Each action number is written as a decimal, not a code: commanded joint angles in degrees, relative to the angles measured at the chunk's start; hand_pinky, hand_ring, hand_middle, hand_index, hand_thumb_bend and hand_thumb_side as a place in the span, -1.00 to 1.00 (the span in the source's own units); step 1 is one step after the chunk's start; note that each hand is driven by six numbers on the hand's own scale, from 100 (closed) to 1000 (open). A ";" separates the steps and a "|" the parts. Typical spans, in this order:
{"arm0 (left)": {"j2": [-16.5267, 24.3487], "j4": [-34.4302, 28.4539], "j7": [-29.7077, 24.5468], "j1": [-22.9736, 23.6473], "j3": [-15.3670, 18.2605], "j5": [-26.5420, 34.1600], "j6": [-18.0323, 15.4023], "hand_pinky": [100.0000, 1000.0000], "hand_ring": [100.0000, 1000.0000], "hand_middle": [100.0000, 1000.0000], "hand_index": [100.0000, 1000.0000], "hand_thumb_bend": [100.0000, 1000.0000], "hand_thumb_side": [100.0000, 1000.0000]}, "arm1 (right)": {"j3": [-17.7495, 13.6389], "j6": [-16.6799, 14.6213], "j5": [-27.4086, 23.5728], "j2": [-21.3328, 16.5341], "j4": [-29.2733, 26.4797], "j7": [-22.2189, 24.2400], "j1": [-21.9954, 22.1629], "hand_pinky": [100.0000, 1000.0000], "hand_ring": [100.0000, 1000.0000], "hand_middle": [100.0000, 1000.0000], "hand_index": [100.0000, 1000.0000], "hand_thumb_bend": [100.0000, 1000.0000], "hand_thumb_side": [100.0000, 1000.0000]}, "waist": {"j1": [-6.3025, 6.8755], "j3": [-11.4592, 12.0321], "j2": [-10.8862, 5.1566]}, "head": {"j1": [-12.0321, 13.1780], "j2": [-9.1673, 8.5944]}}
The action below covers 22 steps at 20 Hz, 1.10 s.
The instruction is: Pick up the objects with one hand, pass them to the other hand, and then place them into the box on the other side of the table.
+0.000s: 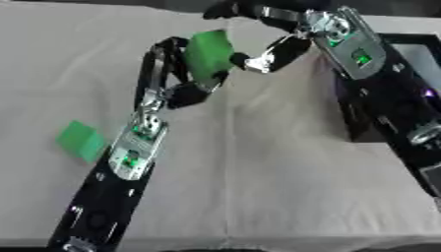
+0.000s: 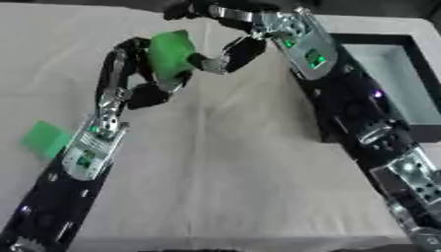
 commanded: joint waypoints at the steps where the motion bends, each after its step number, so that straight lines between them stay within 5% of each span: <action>1: -0.34 -1.14 0.31 -1.02 -0.43 0.71 -0.43 -0.40 -0.62 -0.67 -0.31 -1.00 -0.97 | -0.62 -17.17 0.81 -1.26 -0.11 16.14 -0.79 1.00 0.97 0.87 1.00 -0.79 -0.42 | 0.00 -0.05 -0.97 | -0.06 -0.02; 22: -0.70 -0.65 0.03 -1.14 -0.67 1.04 -1.89 -0.42 -0.64 -0.68 -0.32 -1.00 -0.96 | 0.21 -19.43 3.04 -1.22 1.01 16.15 -0.29 1.00 0.97 0.88 1.00 -0.88 -0.18 | -0.45 -0.19 -0.66 | 0.16 0.10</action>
